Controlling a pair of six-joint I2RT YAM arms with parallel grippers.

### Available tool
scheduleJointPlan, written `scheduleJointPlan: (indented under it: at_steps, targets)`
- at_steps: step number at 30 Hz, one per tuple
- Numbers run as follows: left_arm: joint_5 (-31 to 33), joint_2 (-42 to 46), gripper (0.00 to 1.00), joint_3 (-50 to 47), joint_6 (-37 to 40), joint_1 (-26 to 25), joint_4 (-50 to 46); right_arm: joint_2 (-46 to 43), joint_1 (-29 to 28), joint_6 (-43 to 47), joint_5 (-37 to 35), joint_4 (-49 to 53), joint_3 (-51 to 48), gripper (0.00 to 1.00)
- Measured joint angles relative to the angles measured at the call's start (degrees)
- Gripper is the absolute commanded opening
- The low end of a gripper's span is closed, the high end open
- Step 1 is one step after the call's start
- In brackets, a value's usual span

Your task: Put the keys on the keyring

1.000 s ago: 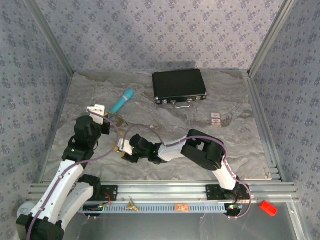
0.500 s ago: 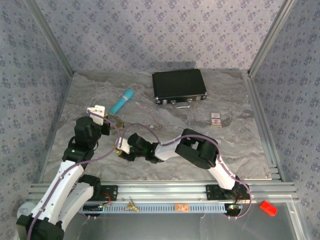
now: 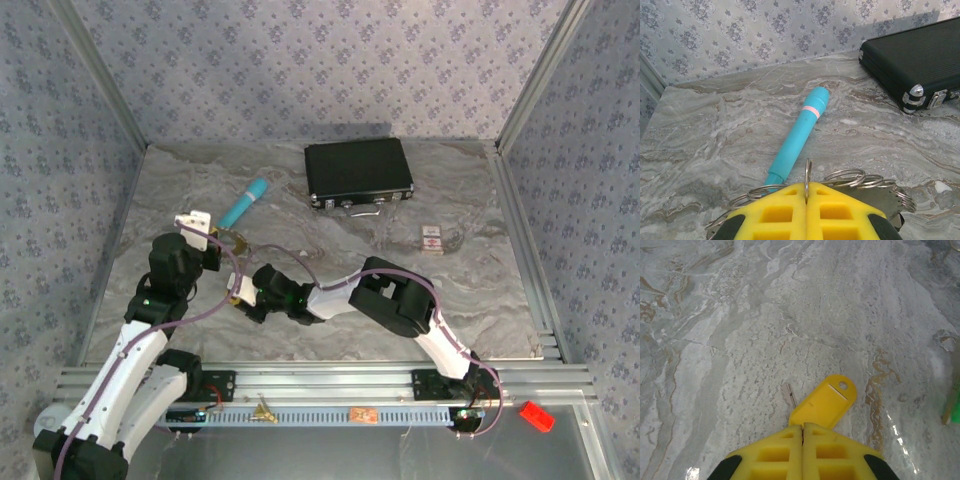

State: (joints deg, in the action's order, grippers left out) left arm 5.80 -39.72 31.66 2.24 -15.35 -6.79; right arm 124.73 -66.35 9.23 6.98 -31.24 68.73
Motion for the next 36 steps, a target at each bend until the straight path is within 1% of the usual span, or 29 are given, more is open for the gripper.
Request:
scheduleJointPlan:
  at_steps: [10,13,16,22,26,31,34,36]
  targets:
    - [-0.22,1.01,0.00,0.00,0.04,0.26,-0.11,-0.39,0.00,0.17,1.81,-0.81,-0.90,0.00]
    - [-1.11,1.64,0.00,0.00,0.55,0.31,-0.13,-2.78,0.00,0.22,2.08,-0.94,-4.24,0.00]
    - [-3.85,2.36,0.00,-0.09,2.27,0.35,-0.07,-7.74,-0.02,0.61,1.88,-0.55,-8.85,0.00]
    - [-12.37,3.87,0.00,-2.03,6.80,0.35,0.83,-24.41,-0.61,1.27,-0.50,1.03,-19.52,0.00]
    - [-18.80,3.82,0.00,-3.02,10.34,0.22,0.98,-36.20,-1.38,1.27,-1.97,4.76,-25.66,0.00]
    - [-24.52,2.78,0.00,-3.04,15.32,-1.97,1.46,-51.49,-1.29,1.27,-2.84,15.85,-31.69,0.00]
    - [-26.47,1.03,0.00,-3.02,19.19,-5.03,1.40,-62.16,0.07,1.25,-2.69,23.67,-34.01,0.00]
    - [-27.32,-0.59,0.00,-2.93,21.94,-8.13,1.31,-69.05,2.16,1.25,-2.14,28.33,-34.97,0.00]
